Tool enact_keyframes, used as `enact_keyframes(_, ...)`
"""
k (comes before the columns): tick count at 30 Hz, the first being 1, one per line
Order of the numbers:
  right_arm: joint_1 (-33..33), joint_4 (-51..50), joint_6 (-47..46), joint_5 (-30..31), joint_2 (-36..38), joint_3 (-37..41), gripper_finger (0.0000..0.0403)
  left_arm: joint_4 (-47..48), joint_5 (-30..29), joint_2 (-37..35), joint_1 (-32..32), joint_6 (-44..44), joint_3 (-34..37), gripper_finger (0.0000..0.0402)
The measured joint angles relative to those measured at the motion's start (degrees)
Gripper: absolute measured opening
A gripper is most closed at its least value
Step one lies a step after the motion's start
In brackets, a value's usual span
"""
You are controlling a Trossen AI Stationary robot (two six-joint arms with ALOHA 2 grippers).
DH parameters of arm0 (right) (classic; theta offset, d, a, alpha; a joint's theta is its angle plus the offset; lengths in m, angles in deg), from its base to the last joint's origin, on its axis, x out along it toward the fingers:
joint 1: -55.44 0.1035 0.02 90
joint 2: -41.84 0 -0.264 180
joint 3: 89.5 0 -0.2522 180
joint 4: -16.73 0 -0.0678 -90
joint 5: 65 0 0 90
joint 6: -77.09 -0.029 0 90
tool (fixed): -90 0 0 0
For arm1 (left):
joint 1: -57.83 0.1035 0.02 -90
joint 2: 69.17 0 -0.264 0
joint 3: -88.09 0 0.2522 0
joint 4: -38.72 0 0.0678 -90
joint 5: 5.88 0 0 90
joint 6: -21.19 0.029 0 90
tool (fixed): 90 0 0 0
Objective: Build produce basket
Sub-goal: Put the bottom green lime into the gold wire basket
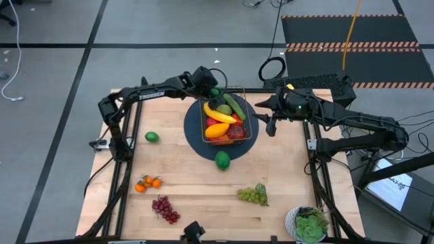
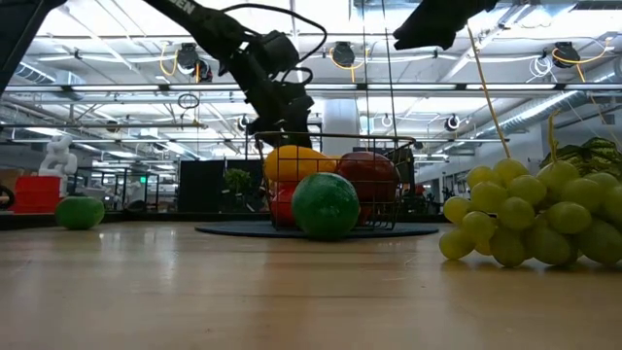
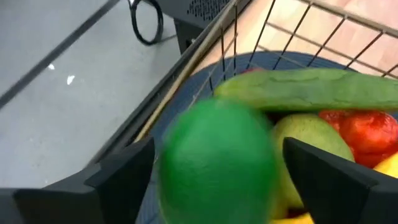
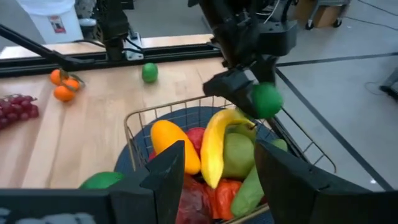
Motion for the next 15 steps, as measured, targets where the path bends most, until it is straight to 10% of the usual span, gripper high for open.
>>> enact_keyframes(15, -1.6, 0.4, -17.9, 0.1, 0.3, 0.0, 0.0185, 12.5, -3.1, -9.7, -4.2, -3.8, -6.1, 0.0366)
